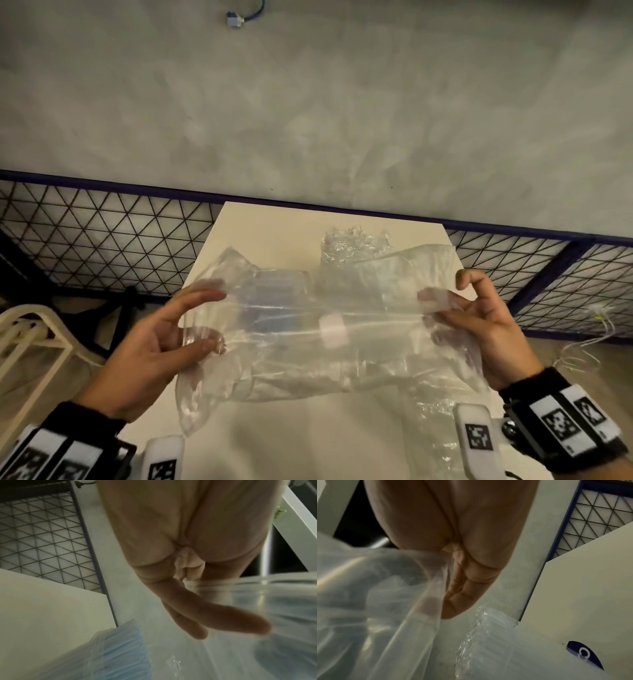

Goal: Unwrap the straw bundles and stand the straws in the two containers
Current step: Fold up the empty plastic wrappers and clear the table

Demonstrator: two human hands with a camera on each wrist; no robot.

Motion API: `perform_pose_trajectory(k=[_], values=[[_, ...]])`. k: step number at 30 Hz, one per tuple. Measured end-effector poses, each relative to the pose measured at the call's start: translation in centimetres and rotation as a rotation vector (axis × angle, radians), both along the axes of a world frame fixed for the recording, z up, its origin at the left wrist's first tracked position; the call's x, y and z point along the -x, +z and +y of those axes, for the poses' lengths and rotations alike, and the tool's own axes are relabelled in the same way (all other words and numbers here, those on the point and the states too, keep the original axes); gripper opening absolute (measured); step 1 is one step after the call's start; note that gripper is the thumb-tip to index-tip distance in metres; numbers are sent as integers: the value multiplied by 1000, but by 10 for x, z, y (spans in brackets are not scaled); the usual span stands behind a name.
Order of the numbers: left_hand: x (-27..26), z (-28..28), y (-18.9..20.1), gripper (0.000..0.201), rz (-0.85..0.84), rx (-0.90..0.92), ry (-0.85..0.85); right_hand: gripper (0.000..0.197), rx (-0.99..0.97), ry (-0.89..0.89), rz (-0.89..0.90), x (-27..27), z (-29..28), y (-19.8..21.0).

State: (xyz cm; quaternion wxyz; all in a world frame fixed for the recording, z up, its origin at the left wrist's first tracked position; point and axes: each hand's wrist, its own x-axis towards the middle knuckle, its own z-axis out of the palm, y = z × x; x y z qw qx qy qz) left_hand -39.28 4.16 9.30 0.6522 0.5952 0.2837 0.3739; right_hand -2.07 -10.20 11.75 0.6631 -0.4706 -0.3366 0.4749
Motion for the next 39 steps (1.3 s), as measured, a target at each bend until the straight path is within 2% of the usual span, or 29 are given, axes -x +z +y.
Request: perform_pose_trajectory(k=[3, 6, 8, 11, 15, 18, 20, 22, 25, 28, 30, 31, 32, 34, 36, 38, 39], values=[[1, 2, -3, 54, -45, 40, 3, 31, -43, -33, 34, 0, -2, 0], [0, 3, -1, 80, 45, 39, -1, 36, 12, -38, -32, 1, -4, -3], [-2, -1, 3, 86, 155, 7, 25, 46, 78, -22, -227, 4, -3, 0], [-10, -7, 10, 100, 360, -86, 8, 45, 96, 50, -667, 11, 0, 7], [-25, -21, 20, 119, 581, -331, 14, 65, 66, -11, -1226, 32, 7, 14], [-39, -33, 25, 124, 631, -494, 18, 74, 70, -98, -1513, 61, 10, 18], [-51, -42, 27, 120, 604, -507, -11, 80, 88, -62, -1603, 86, 10, 19], [-63, -51, 27, 112, 540, -478, -39, 80, 84, 19, -1580, 112, 9, 21], [-79, -61, 27, 102, 407, -457, -46, 66, -45, 171, -1408, 141, 9, 24], [-84, -58, 24, 89, 314, -421, 8, 55, -165, 321, -1133, 152, 4, 21], [-75, -52, 19, 74, 264, -373, 32, 59, -144, 424, -825, 149, -2, 21], [-69, -50, 17, 68, 246, -336, 24, 59, -141, 421, -693, 145, -4, 20], [-63, -47, 16, 64, 208, -279, 16, 57, -162, 341, -631, 139, -4, 19], [-56, -46, 19, 63, 109, -159, -11, 50, -178, 52, -683, 121, -2, 14], [-52, -48, 24, 71, 41, -135, -41, 60, -38, -99, -795, 102, 1, 10], [-49, -48, 30, 83, -23, -104, -92, 80, 100, -9, -750, 92, 5, 10], [-48, -47, 32, 88, -52, -67, -118, 84, 133, 86, -627, 89, 7, 9]])
